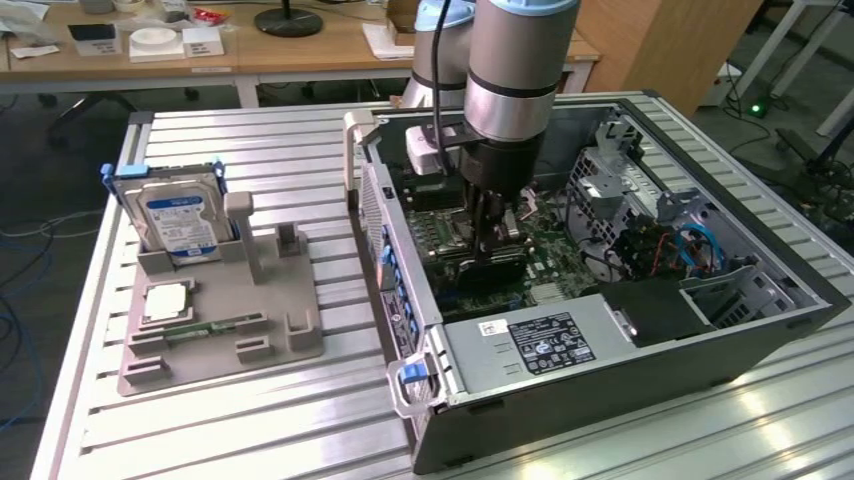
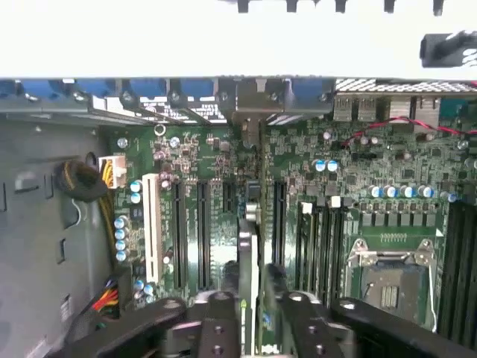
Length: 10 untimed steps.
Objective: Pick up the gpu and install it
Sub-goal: 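Insert the gpu into the slot, then press down on the gpu until it lock into place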
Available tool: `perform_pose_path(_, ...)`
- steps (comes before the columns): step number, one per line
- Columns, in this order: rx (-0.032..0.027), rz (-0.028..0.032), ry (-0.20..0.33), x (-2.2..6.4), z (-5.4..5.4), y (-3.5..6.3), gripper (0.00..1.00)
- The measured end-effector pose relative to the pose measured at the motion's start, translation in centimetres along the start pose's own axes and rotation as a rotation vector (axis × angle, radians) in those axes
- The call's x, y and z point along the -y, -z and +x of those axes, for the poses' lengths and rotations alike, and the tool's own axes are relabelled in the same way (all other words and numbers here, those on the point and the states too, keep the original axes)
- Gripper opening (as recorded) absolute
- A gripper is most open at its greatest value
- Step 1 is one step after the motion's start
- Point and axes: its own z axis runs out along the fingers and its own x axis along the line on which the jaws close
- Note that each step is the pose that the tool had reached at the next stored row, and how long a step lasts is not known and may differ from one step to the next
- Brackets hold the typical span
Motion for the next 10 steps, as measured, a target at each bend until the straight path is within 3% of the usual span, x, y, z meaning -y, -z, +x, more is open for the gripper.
perform_pose_path(1,0.0004,0.0003,0.000,0.00,0.00,0.03,0.15)
perform_pose_path(2,0.0002,0.0001,0.000,0.00,0.00,0.05,0.11)
perform_pose_path(10,0.0002,0.0002,0.000,0.00,0.00,0.04,0.11)
